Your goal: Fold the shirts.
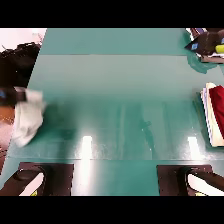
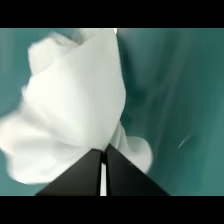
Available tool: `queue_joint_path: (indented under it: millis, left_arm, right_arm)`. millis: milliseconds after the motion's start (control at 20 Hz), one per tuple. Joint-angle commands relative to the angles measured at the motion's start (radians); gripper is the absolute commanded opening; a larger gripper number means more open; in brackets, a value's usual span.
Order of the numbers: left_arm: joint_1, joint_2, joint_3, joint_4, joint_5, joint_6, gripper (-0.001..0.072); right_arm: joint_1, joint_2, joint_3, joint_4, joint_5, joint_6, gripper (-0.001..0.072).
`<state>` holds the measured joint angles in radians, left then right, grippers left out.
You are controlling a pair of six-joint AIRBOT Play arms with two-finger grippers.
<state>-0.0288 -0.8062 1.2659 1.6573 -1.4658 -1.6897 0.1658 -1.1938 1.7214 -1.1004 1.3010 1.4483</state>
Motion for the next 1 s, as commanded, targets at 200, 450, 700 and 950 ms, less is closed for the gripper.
queue_joint_path:
  millis: [200,450,700,950]
  left_arm:
    - [0.0,-0.008,0.56,-0.24,0.083,0.05,0.002]
    - [-0.031,-0.129,0.559,-0.451,0.089,0.075,0.002]
    - [-0.443,-0.35,0.559,-0.377,0.166,0.076,0.002]
    - [-0.756,-0.629,0.56,-0.385,0.301,0.169,0.0023]
  right_arm:
    - [0.0,0.105,0.001,-0.002,-0.2,0.0,0.0019]
    - [0.0,0.104,0.001,0.0,-0.198,0.001,0.002]
    - [0.0,0.105,0.001,0.0,-0.198,0.002,0.002]
    - [0.0,0.105,0.001,0.0,-0.191,0.001,0.0019]
